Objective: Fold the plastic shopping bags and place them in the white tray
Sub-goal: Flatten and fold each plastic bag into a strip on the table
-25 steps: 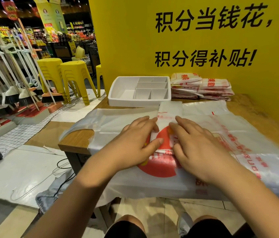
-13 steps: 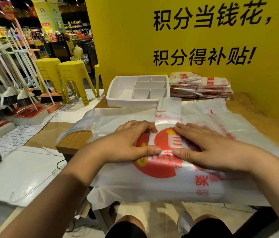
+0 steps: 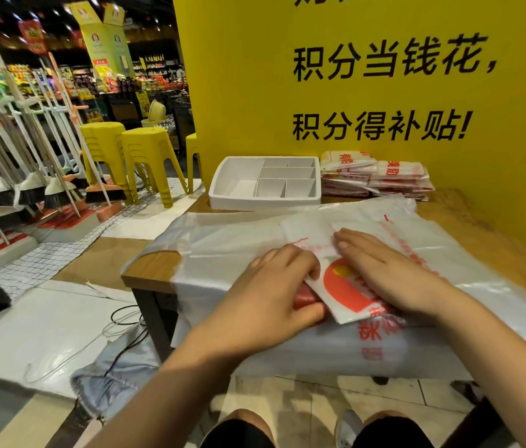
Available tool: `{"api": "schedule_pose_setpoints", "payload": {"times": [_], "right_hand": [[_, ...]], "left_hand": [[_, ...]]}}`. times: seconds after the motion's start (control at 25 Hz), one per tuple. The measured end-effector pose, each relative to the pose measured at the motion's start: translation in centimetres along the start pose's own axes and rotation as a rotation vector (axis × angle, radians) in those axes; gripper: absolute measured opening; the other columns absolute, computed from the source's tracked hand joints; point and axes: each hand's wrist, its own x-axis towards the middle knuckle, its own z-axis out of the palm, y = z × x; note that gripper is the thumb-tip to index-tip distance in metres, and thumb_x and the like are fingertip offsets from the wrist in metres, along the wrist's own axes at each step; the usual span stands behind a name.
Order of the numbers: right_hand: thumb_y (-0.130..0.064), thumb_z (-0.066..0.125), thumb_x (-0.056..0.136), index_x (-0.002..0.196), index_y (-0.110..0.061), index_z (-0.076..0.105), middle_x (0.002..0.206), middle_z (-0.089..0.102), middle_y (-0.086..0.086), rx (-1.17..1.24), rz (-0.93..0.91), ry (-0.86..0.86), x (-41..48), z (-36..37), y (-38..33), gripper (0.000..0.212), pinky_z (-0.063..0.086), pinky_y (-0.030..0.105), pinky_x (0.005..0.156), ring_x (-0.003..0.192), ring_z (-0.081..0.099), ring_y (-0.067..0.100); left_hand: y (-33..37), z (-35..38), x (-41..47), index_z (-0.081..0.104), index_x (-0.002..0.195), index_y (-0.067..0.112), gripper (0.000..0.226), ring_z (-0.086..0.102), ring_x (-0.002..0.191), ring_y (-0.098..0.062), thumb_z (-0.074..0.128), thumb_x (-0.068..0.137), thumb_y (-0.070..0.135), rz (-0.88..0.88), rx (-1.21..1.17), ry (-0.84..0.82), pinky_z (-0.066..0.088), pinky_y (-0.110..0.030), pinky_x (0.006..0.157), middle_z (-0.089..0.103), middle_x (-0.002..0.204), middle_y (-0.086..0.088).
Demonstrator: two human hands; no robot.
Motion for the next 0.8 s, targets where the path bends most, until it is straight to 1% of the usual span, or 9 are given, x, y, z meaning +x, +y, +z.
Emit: {"api": "schedule_pose_setpoints", "payload": {"times": [0.08,0.16,0.24,0.32,0.4,0.52,0.6,0.68,0.8], "right_hand": [[-0.042,0.038,0.106,0.148,-0.026,0.044,0.157,0.034,-0.010,0.018,-0.088,0.106,-0.2,-0.2,0.2,0.046,0.012,0.017,0.116,0.145,0.026,0.005],[-0.026,0.047,0.103,0.139,-0.030,0.055,0.144,0.049,-0.015,0.051,-0.171,0.238,-1.9,-1.1,0.3,0.036,0.027,0.018,0.112,0.135,0.041,0.002],[-0.016,0.053,0.098,0.133,-0.032,0.058,0.132,0.056,-0.020,0.010,-0.249,0.282,-4.7,-1.5,0.3,0.039,0.035,0.015,0.104,0.124,0.049,-0.003],[-0.024,0.060,0.092,0.133,-0.034,0.058,0.128,0.056,-0.023,-0.034,-0.278,0.268,-6.9,-0.9,-0.2,0.042,0.032,0.005,0.100,0.121,0.049,-0.008],[-0.028,0.068,0.090,0.131,-0.034,0.060,0.124,0.058,-0.022,-0.086,-0.284,0.291,-7.0,0.5,-0.4,0.042,0.028,0.002,0.097,0.116,0.050,-0.006],[-0.013,0.070,0.083,0.113,-0.034,0.070,0.108,0.066,-0.020,-0.028,-0.260,0.339,-5.6,1.6,-0.8,0.037,0.039,0.011,0.092,0.103,0.057,0.000],[-0.012,0.074,0.082,0.102,-0.033,0.074,0.097,0.067,-0.020,0.011,-0.227,0.365,-5.2,1.6,-0.9,0.029,0.040,0.007,0.084,0.095,0.058,0.000],[-0.018,0.075,0.080,0.097,-0.030,0.075,0.091,0.067,-0.017,0.029,-0.204,0.387,-5.0,1.6,-1.1,0.021,0.038,0.002,0.079,0.089,0.056,0.002],[-0.024,0.075,0.078,0.092,-0.029,0.072,0.085,0.065,-0.014,0.010,-0.188,0.432,-4.6,2.0,-1.4,0.015,0.039,0.004,0.073,0.083,0.054,0.005]], "left_hand": [[0.5,0.4,-0.4,0.049,0.112,0.033,0.032,0.048,0.110,-0.010,0.059,0.087,0.050,-0.017,-0.033,0.059,0.043,-0.029,0.091,0.053,0.116,0.012],[0.1,0.3,-1.0,0.053,0.112,0.031,0.029,0.051,0.107,-0.009,0.054,0.088,0.048,-0.019,-0.055,0.101,0.042,-0.027,0.086,0.057,0.112,0.013],[-0.6,0.0,-1.8,0.056,0.110,0.030,0.030,0.054,0.105,-0.008,0.050,0.086,0.047,-0.027,-0.115,0.139,0.044,-0.027,0.085,0.060,0.108,0.014],[-0.7,-0.3,-2.5,0.059,0.110,0.030,0.031,0.055,0.103,-0.003,0.051,0.084,0.043,-0.065,-0.232,0.165,0.044,-0.024,0.085,0.061,0.105,0.016],[-0.6,-0.1,-2.8,0.061,0.111,0.031,0.026,0.056,0.104,-0.002,0.054,0.087,0.036,-0.085,-0.312,0.171,0.044,-0.018,0.084,0.061,0.105,0.019],[-0.5,0.3,-2.9,0.064,0.111,0.032,0.022,0.061,0.106,-0.004,0.062,0.094,0.019,-0.140,-0.429,0.177,0.051,-0.024,0.087,0.064,0.109,0.017],[-0.2,0.5,-2.8,0.066,0.111,0.032,0.028,0.064,0.105,-0.004,0.062,0.094,0.010,-0.182,-0.500,0.196,0.053,-0.026,0.088,0.067,0.108,0.015],[0.1,0.5,-2.7,0.066,0.113,0.032,0.039,0.064,0.105,0.000,0.058,0.092,0.001,-0.193,-0.519,0.233,0.050,-0.019,0.088,0.069,0.107,0.019],[0.5,0.8,-2.6,0.066,0.118,0.032,0.044,0.061,0.107,0.006,0.054,0.092,-0.002,-0.172,-0.474,0.259,0.045,-0.009,0.087,0.068,0.110,0.022]]}}
